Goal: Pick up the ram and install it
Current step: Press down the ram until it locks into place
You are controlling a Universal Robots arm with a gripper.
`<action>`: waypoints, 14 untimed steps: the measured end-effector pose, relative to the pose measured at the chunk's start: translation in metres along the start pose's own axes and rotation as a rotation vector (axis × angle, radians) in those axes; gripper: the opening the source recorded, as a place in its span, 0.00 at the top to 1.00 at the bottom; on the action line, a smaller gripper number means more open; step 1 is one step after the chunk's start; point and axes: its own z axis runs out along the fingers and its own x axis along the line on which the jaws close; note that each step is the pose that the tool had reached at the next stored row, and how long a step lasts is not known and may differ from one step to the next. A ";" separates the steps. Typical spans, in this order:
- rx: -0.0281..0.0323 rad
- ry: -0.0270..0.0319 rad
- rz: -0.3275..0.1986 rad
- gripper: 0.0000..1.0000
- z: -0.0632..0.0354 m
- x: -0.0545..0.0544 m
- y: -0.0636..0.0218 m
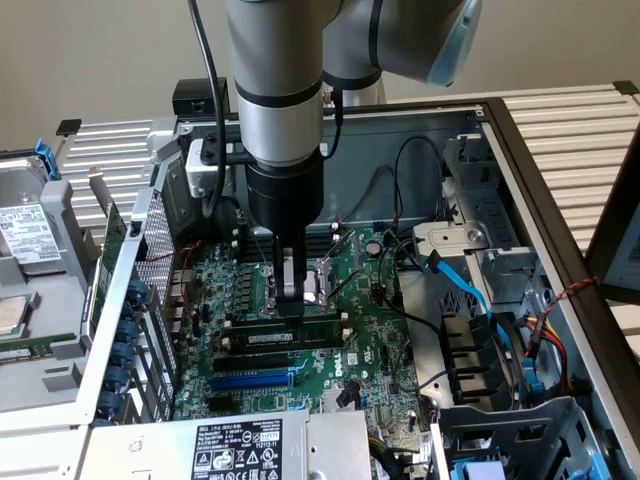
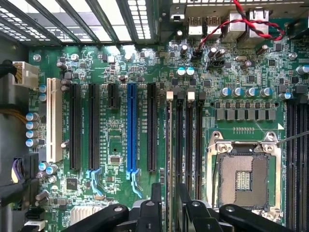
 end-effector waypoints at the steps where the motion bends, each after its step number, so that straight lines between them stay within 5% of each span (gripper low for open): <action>1: -0.0001 0.0000 0.000 0.73 -0.0009 0.000 0.0000; 9: -0.0005 -0.0001 0.006 0.76 -0.0047 0.000 0.0004; 11: -0.0008 0.0001 0.009 0.88 -0.0048 0.000 0.0015; 14: -0.0009 -0.0001 0.013 0.89 -0.0047 0.000 0.0030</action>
